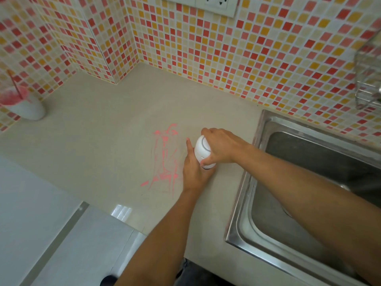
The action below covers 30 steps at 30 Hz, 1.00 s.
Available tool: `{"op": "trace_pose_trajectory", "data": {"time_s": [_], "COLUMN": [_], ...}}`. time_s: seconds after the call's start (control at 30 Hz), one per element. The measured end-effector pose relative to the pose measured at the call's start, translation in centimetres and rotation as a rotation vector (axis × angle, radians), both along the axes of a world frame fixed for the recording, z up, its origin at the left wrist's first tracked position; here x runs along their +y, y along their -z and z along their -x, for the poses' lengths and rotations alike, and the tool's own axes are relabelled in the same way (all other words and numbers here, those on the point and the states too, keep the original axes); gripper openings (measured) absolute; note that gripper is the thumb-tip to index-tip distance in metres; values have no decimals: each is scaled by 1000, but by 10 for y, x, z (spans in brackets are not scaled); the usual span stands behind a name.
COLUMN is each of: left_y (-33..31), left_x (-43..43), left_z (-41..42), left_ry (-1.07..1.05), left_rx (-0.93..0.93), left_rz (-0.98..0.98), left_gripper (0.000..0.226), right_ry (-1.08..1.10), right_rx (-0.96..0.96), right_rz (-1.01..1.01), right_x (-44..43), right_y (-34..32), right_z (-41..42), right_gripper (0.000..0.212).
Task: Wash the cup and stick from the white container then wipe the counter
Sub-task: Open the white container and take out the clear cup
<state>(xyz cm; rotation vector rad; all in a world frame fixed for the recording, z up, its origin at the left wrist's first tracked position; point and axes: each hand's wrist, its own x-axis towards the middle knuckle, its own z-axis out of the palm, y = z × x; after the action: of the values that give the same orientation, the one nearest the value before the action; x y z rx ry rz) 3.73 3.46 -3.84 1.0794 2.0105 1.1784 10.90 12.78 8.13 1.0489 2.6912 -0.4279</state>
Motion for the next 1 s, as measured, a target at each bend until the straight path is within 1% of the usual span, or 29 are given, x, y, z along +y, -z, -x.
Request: {"op": "trace_pose_trajectory", "data": {"time_s": [0.13,0.3,0.43,0.53,0.6,0.7,0.77,0.8,0.93,1.0], "left_y": [-1,1,-4,-8,-9,-8,-5,-4,-4,-9], "left_x": [-1,-2,0,0,-1,-2,-3,-3,1,1], "left_z": [-4,-5,-2,-1,1,2,3,4,4,4], "left_ry": [17,41,76,75,82,126,130,122,66,59], "left_rx": [4,9,11,-25,-25,13,1,-3,59,65], "left_rz": [19,-14,-2,-3,20,66,32,16,-30,-24], "left_gripper": [121,115,113,112,112,108,100,95,81,74], "right_ry": [-67,-183,-214,-244,-211,-29,149,253,669,830], "right_rx": [-46,-138,-162,-130,-40,131,206,250,545,646], "right_rz": [5,5,13,-55,-68,-97,-107,-73,272,386], "right_x": [6,10,18,19,23,37,44,47,42,32], "right_y": [-4,-11,-29,-52,-76,-102,-97,-86,-17,20], "right_z": [-3,-6,-6,-5,-9,-29,-49,-60,-97,-109], "right_gripper": [79,78,79,81,82,83,79,78,73,81]}}
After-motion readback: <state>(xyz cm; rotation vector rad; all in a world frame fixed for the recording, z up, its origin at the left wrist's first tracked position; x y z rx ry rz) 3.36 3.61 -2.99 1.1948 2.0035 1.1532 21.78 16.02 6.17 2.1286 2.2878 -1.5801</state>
